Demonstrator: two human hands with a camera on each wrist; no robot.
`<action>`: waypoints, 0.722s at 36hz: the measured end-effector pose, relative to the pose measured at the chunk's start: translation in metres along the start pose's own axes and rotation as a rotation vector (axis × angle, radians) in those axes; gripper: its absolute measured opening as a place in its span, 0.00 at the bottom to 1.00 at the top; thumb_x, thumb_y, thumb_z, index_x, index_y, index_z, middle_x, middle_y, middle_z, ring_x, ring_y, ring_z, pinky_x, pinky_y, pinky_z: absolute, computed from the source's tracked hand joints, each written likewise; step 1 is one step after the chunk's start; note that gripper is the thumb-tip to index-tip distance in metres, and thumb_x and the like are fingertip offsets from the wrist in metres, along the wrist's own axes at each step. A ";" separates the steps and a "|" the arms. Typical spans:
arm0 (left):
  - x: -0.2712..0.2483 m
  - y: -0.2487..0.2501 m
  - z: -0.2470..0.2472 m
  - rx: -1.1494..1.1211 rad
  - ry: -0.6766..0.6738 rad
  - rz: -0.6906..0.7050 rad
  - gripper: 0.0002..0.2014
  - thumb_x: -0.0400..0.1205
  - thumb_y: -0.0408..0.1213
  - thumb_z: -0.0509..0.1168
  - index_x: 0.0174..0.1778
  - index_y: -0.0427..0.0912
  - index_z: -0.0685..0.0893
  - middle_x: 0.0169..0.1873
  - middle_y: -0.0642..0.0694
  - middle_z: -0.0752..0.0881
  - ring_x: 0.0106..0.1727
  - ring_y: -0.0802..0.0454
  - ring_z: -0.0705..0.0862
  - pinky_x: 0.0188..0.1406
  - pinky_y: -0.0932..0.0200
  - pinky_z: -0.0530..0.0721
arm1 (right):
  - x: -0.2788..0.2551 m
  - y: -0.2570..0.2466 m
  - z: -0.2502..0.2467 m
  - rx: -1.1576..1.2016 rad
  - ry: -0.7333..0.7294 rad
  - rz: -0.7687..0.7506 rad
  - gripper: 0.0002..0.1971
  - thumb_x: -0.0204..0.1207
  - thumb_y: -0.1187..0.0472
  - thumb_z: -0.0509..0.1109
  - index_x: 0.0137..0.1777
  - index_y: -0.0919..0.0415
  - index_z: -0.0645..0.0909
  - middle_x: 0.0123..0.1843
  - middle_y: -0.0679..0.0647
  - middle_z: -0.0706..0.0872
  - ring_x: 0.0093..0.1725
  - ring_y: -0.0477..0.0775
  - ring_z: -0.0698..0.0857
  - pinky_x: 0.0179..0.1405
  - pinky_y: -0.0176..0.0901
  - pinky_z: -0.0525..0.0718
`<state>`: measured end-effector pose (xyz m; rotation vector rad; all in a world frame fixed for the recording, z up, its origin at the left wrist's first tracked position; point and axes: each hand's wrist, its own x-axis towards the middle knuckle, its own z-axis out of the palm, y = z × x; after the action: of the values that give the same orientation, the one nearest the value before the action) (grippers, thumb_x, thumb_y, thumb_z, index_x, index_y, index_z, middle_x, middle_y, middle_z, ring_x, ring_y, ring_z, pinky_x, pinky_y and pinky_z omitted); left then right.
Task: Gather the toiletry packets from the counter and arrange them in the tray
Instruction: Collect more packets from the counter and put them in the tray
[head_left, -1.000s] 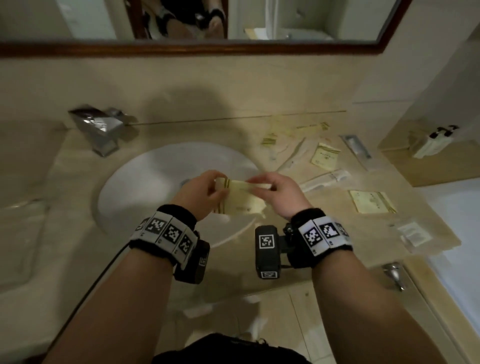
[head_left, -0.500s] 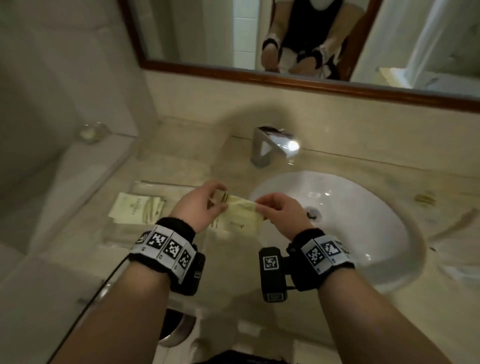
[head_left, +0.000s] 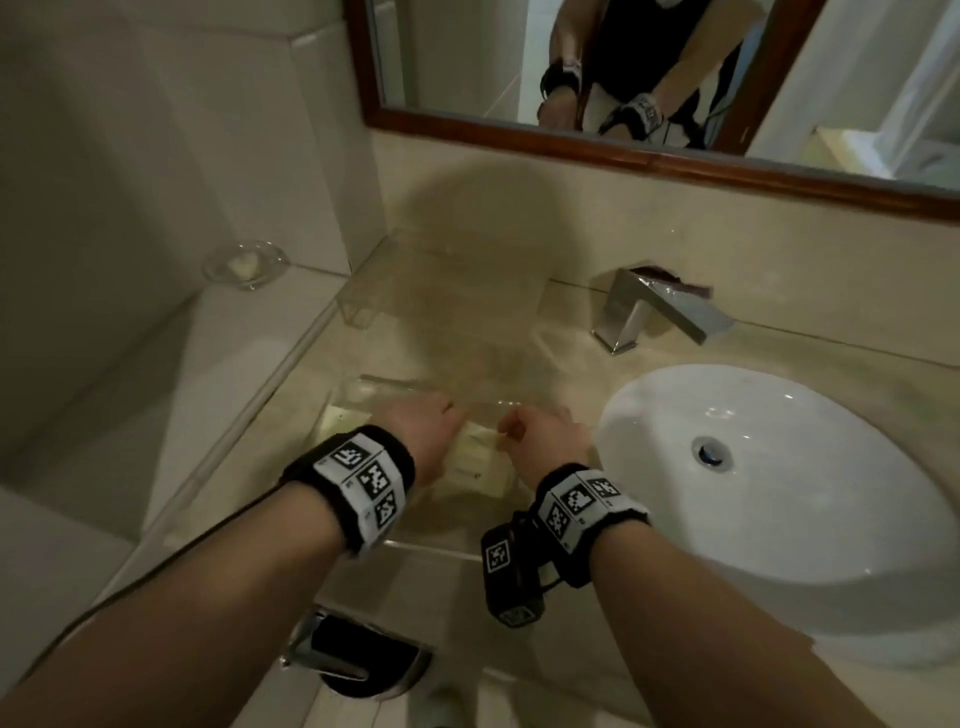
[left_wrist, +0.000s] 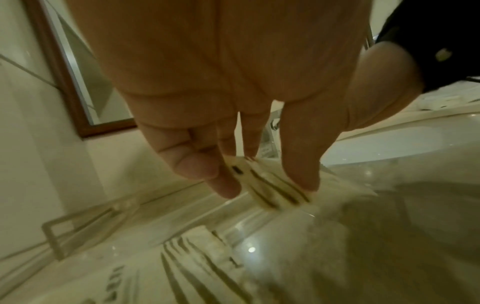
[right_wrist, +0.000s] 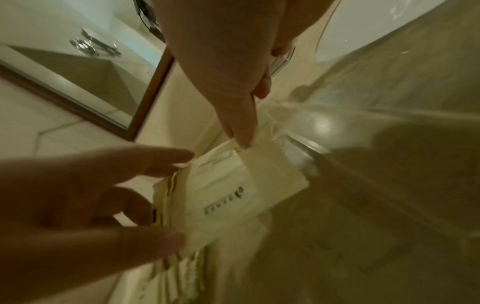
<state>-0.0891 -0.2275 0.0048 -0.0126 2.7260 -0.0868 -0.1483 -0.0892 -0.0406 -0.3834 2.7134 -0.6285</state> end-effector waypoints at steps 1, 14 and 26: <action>0.004 0.000 0.002 -0.003 -0.015 0.005 0.33 0.77 0.39 0.68 0.78 0.45 0.62 0.75 0.44 0.67 0.72 0.44 0.73 0.67 0.52 0.76 | 0.001 0.000 0.003 -0.047 -0.013 0.017 0.08 0.78 0.52 0.63 0.53 0.42 0.81 0.60 0.50 0.86 0.66 0.57 0.75 0.68 0.49 0.70; 0.019 -0.005 0.021 -0.002 -0.150 0.149 0.21 0.82 0.35 0.57 0.73 0.43 0.70 0.72 0.40 0.70 0.71 0.40 0.73 0.69 0.48 0.75 | 0.014 -0.005 0.005 -0.137 -0.159 0.135 0.09 0.75 0.55 0.64 0.49 0.37 0.79 0.77 0.58 0.71 0.78 0.66 0.59 0.75 0.54 0.59; 0.019 0.007 0.021 -0.018 -0.144 0.158 0.25 0.78 0.44 0.65 0.71 0.47 0.73 0.71 0.42 0.72 0.69 0.40 0.76 0.69 0.45 0.77 | 0.002 0.010 -0.010 -0.131 -0.076 -0.063 0.10 0.77 0.58 0.65 0.51 0.45 0.86 0.60 0.43 0.87 0.69 0.53 0.75 0.69 0.41 0.69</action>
<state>-0.0978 -0.2221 -0.0224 0.1844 2.5731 -0.0150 -0.1559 -0.0779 -0.0373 -0.5169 2.6864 -0.4446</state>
